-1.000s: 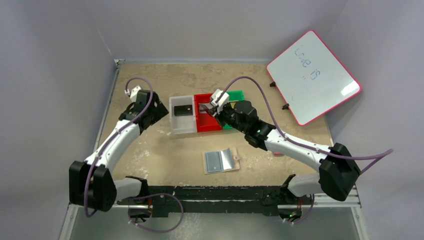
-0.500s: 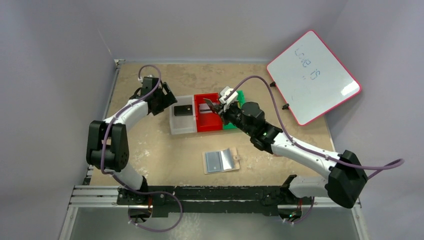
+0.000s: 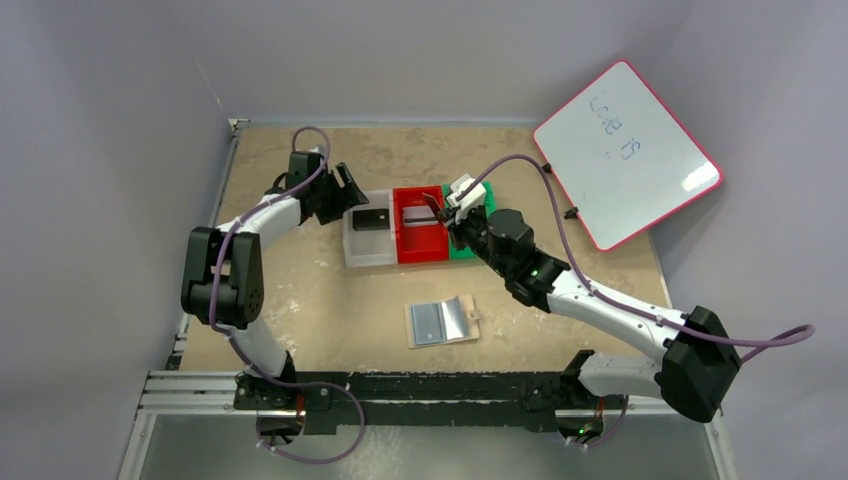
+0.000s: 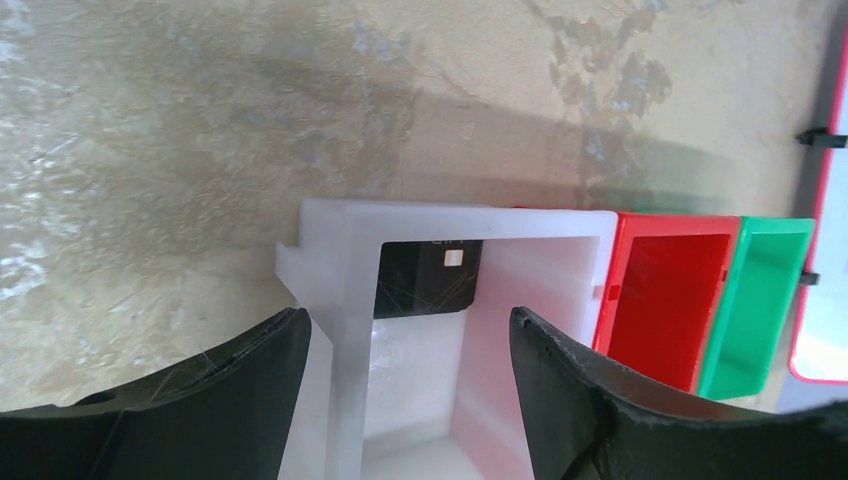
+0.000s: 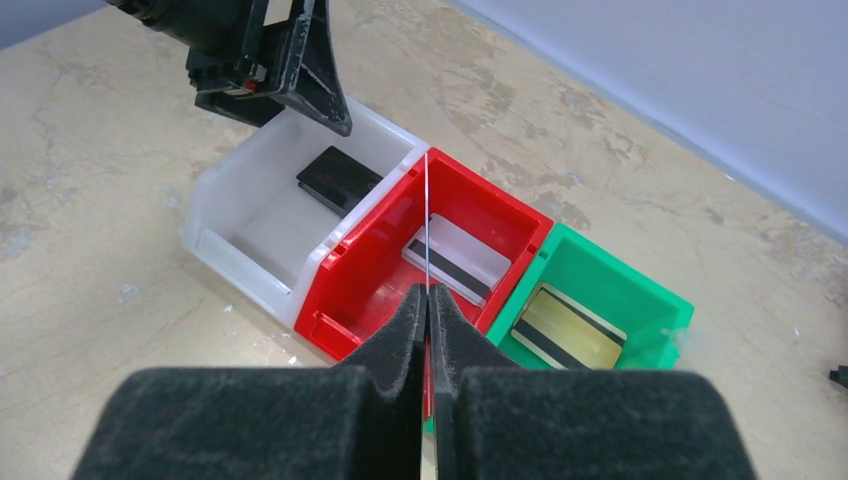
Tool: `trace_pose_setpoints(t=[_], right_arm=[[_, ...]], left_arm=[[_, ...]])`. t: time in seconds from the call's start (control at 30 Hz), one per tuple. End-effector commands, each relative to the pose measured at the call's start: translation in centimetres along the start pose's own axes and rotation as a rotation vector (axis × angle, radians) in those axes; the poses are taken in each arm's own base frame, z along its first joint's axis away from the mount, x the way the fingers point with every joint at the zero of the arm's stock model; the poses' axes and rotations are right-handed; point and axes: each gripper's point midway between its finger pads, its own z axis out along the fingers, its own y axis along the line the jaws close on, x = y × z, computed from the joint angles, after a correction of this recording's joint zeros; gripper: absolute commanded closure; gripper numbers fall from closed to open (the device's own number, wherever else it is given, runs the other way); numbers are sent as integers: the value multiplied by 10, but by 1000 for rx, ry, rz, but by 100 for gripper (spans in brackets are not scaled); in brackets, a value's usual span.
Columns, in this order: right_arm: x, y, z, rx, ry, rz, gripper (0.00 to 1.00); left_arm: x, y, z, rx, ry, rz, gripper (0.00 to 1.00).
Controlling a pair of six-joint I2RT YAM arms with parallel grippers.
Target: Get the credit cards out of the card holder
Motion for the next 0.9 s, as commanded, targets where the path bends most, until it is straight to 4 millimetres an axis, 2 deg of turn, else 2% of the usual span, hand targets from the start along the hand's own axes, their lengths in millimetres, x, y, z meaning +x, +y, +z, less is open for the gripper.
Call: trace_pose_setpoints(t=[0.0,0.53,0.87], right_arm=[[-14,-10,-1,58,-51,21,100],[-9,-17,-8,91,-49,53,100],[-6,-18,-15,93,-52,74,100]], left_arm=[[-14,-32,-5,146,-30,-6,28],[14,-51,-3,203,-6,-72,30],[30,-80,-5,245,-12,-72,30]])
